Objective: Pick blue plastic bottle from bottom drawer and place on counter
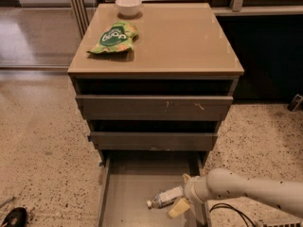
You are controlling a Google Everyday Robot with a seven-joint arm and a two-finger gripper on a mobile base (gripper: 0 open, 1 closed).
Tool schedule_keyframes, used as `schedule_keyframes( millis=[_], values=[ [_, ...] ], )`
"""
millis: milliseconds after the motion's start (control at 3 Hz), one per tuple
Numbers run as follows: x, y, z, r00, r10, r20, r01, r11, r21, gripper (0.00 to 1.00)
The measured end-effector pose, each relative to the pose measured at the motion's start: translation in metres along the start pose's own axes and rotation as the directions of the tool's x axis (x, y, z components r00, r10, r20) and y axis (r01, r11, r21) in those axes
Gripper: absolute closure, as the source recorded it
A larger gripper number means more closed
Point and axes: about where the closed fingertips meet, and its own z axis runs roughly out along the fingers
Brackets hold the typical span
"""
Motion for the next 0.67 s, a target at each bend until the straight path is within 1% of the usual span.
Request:
schedule_keyframes(
  millis=[333,667],
  values=[
    [-0.004,-0.004,0.020,0.999,-0.022,0.038,0.024,0.9990,-0.037,0.00],
    [0.004,0.000,0.039,0.999,-0.026,0.037,0.029,0.9956,-0.090,0.00]
  ],
)
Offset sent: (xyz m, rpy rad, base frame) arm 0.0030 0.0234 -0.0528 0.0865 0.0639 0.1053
